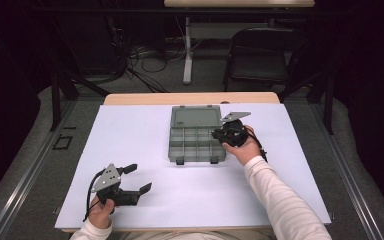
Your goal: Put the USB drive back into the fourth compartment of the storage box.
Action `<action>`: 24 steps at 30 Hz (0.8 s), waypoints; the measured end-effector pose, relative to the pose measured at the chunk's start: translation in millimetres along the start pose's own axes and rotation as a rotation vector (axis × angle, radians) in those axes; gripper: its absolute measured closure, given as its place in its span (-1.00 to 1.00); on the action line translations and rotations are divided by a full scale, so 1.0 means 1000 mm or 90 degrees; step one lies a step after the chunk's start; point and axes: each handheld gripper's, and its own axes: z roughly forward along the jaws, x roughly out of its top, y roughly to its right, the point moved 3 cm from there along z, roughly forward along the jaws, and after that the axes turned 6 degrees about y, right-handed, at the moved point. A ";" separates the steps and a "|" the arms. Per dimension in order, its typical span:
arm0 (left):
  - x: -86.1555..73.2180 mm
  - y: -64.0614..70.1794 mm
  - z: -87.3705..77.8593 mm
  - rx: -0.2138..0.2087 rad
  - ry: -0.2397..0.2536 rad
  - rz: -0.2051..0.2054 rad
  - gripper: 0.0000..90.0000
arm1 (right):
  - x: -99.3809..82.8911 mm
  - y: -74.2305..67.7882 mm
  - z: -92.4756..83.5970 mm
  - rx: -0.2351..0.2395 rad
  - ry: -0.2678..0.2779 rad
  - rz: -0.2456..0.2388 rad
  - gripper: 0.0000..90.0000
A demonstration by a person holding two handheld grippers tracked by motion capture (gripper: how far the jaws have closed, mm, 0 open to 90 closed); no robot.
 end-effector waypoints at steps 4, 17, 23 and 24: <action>0.000 0.000 0.000 -0.002 0.000 0.000 -0.65 | -0.002 0.002 0.003 -0.005 -0.001 0.003 0.76; 0.000 0.000 0.000 0.000 0.000 0.000 -0.65 | -0.010 0.010 0.014 -0.019 -0.016 0.008 0.76; 0.000 0.000 0.000 -0.001 0.000 0.000 -0.65 | -0.011 0.009 0.017 -0.025 -0.021 -0.004 0.76; 0.000 0.000 0.000 -0.002 -0.001 0.000 -0.65 | -0.011 0.009 0.018 -0.029 -0.023 -0.006 0.76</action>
